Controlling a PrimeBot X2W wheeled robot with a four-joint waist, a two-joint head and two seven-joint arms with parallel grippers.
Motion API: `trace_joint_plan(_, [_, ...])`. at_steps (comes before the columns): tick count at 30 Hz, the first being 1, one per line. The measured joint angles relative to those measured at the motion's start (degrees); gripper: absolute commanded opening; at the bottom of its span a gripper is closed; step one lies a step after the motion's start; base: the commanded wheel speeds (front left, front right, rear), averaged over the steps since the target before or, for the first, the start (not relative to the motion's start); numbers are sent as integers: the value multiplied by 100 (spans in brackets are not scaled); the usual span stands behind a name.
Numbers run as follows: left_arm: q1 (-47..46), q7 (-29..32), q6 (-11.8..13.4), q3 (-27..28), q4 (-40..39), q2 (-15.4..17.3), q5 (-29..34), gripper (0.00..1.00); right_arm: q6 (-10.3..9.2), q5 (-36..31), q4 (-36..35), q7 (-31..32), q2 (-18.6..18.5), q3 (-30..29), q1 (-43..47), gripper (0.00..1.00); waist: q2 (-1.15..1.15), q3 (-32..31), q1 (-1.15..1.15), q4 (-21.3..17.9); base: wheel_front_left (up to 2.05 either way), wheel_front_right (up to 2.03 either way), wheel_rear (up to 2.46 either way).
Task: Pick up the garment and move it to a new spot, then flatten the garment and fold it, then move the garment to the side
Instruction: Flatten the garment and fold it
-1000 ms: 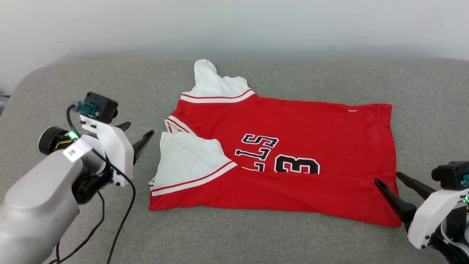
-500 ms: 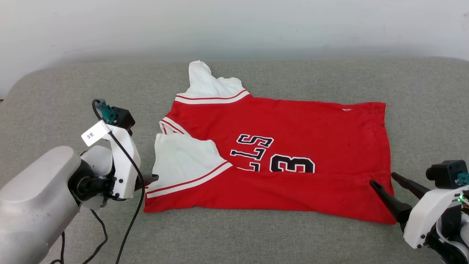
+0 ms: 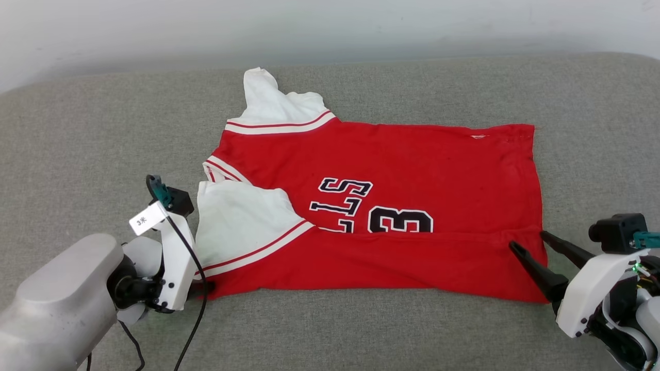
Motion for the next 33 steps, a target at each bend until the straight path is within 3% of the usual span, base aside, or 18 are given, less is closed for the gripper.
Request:
trace_joint_plan(1, [14, 3, -2, -20, 29, -16, -3, 100, 0, 0, 2, -2, 7, 5, -31, 100, 0, 18, 0, -7, 0, 0, 0])
trace_joint_plan(2, [14, -5, -11, -37, 43, -25, -2, 16, 0, 0, 3, -7, 8, 5, -61, 100, 0, 31, 0, -12, 0, 0, 0])
trace_joint_plan(3, [13, -49, -11, -53, 56, -34, -2, 0, 0, -4, 7, -9, 7, 7, -88, 100, 0, 41, 0, -14, 0, 0, 0])
trace_joint_plan(16, [48, -719, 0, -163, -616, 216, -169, 0, 0, -487, -305, 416, -503, -177, -384, 100, 0, -227, 1, 87, 0, 0, 0])
trace_joint_plan(25, [51, -1069, 0, -138, -1198, 530, -193, 0, 1, -177, -1083, 2231, -1070, -87, -752, 100, 0, -356, 0, 146, 0, 0, 0])
trace_joint_plan(29, [51, -1116, 0, -138, -1316, 543, -153, 0, 1, 67, -1156, 3264, -1195, -5, -774, 100, 0, -326, 1, 177, 0, 0, 0])
trace_joint_plan(33, [29, -1167, 8, -132, -1391, 532, -103, 0, 0, 78, -1131, 3868, -1184, 27, -775, 100, 0, -236, 1, 217, 0, 0, 0])
